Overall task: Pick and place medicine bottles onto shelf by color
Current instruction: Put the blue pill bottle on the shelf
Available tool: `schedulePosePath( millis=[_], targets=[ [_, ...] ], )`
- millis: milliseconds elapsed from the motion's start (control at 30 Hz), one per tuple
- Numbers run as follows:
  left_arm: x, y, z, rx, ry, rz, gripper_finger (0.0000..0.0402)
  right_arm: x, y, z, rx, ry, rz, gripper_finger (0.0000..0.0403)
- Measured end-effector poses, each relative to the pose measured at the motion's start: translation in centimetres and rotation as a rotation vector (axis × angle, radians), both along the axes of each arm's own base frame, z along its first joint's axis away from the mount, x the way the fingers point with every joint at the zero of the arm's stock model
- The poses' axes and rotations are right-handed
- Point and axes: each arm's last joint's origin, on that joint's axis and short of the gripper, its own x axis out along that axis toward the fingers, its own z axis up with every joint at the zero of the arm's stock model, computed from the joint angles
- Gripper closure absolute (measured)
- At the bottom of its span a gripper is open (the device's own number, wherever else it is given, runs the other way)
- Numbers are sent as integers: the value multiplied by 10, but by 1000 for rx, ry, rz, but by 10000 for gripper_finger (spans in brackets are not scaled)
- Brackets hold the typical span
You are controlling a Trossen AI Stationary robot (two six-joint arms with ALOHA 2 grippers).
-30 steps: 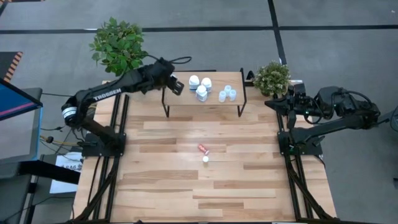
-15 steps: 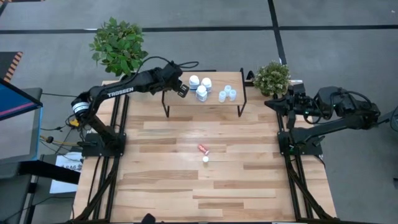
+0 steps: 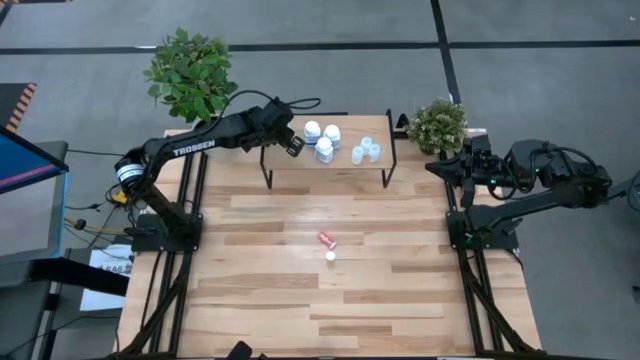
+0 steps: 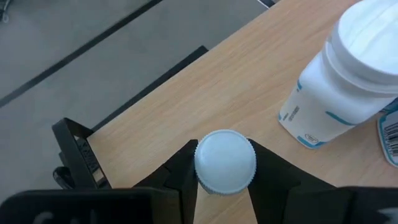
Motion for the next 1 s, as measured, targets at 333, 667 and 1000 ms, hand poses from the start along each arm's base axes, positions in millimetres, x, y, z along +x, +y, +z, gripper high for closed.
schedulePosePath(
  millis=[333, 667, 1000],
  targets=[
    [0, -1, 0, -18, -2, -31, 299, 0, 0, 0, 0, 1, 0, 390],
    [0, -2, -1, -24, 20, -70, 290, 0, 0, 0, 0, 1, 0, 390],
    [1, -2, -1, -18, 15, -73, 187, 0, 0, -1, -1, 13, 0, 390]
  ],
)
